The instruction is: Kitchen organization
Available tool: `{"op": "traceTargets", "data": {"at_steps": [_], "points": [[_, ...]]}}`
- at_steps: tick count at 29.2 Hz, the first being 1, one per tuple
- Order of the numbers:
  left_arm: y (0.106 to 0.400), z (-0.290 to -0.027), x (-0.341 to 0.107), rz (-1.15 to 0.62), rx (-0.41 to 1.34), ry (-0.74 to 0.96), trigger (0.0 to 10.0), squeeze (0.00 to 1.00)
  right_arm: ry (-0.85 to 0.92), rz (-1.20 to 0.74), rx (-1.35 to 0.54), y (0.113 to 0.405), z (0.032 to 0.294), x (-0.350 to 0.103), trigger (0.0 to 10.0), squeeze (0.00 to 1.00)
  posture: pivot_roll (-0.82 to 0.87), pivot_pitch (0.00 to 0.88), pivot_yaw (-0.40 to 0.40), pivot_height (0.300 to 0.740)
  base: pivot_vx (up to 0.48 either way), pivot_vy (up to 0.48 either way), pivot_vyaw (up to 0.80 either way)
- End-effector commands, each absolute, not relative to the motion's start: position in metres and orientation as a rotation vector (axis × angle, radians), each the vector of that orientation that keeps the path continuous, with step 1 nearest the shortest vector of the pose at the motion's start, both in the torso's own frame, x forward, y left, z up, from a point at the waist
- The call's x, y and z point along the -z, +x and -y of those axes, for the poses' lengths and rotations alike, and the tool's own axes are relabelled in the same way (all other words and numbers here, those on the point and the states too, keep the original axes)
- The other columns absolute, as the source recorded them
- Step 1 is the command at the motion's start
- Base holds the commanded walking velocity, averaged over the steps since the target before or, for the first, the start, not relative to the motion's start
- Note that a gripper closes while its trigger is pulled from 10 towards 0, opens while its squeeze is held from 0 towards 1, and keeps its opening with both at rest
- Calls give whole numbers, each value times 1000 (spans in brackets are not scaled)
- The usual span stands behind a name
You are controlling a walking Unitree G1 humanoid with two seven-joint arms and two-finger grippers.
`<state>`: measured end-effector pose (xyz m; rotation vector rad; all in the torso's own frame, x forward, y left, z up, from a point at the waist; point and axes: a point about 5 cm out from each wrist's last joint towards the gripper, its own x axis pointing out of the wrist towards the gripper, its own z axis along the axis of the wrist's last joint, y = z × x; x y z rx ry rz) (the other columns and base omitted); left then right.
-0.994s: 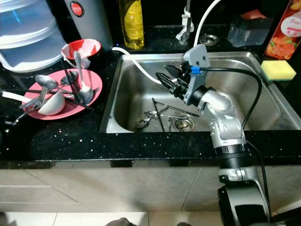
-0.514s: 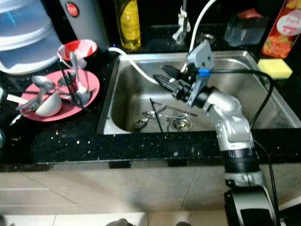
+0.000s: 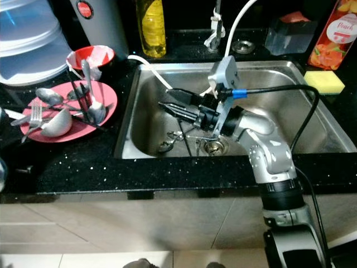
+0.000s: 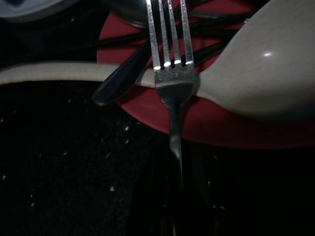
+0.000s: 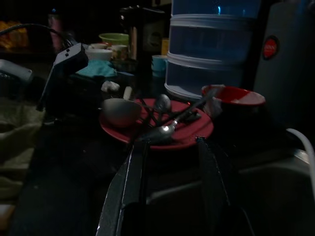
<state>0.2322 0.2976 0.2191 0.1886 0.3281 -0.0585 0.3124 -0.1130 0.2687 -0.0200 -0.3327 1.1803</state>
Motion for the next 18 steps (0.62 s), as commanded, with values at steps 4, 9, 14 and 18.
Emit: {"op": "traceTargets", "data": {"at_steps": [4, 9, 14, 18], "points": [[228, -280, -264, -156, 131, 228, 10000, 0, 78, 407, -1200, 308, 116, -287, 10000, 0, 119, 72, 27, 740, 0, 0, 0], [230, -277, -280, -104, 131, 233, 10000, 0, 107, 433, -1188, 310, 118, -292, 10000, 0, 116, 68, 36, 740, 0, 0, 0], [228, -278, -264, -188, 131, 239, 10000, 0, 103, 428, -1174, 310, 119, -291, 10000, 0, 113, 69, 42, 740, 0, 0, 0], [228, -281, -249, -238, 98, 204, 10000, 0, 100, 418, -1162, 308, 122, -290, 10000, 0, 101, 73, 45, 740, 0, 0, 0]]}}
